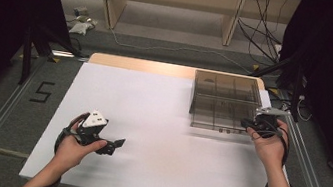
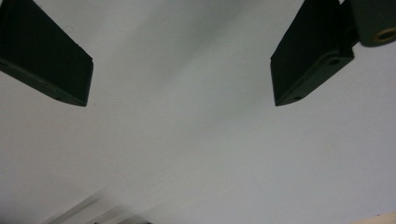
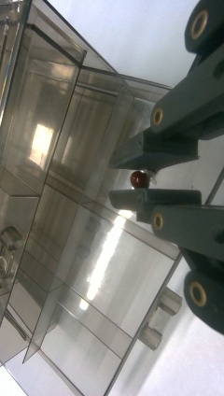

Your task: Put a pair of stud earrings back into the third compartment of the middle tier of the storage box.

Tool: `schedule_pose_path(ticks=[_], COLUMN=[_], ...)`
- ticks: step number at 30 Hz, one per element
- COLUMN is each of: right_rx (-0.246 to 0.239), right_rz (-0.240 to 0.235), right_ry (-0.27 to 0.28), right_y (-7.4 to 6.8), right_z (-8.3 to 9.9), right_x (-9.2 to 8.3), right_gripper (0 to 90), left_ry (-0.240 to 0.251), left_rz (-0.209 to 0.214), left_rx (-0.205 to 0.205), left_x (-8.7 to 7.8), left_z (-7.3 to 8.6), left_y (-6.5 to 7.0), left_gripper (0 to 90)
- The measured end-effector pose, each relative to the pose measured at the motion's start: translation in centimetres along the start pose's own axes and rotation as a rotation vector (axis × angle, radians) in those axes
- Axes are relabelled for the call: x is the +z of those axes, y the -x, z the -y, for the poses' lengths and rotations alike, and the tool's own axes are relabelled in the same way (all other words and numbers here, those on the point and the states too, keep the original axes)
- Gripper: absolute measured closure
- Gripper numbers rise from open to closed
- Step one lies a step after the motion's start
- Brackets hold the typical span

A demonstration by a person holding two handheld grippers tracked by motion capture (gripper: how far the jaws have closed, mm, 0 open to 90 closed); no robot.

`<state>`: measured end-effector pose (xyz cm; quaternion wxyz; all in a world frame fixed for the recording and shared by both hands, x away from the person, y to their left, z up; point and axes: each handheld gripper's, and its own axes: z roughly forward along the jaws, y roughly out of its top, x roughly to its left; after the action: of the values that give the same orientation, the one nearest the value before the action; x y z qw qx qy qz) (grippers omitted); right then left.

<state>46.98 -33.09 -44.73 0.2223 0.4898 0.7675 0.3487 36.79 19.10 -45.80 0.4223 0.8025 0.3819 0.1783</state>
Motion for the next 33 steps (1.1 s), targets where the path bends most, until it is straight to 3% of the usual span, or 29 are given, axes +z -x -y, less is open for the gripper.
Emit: schedule_pose_path(ticks=[10,16,23,27,33], right_rx=[0.002,-0.019,-0.025,-0.038,-0.034], right_rz=[0.007,0.011,-0.03,-0.054,-0.1], right_ry=[0.009,0.037,0.07,0.057,0.058], right_y=[0.1,-0.3,-0.9,-1.5,-2.8], right_z=[0.1,0.0,0.4,0.8,1.3], right_x=[-0.1,-0.8,-1.9,-2.5,-3.3], right_gripper=[74.5,64.6,50.5,41.9,35.6], left_ry=[0.0,0.001,0.002,0.003,0.007], left_rz=[0.0,0.0,0.001,-0.002,0.008], left_rx=[0.001,-0.003,0.003,-0.006,-0.004], left_x=[0.0,0.0,-0.2,-0.3,-0.3], left_z=[0.0,0.0,0.1,0.1,0.2], left_y=[0.0,0.0,0.1,0.0,0.1], left_gripper=[6.0,5.9,6.0,6.1,6.0])
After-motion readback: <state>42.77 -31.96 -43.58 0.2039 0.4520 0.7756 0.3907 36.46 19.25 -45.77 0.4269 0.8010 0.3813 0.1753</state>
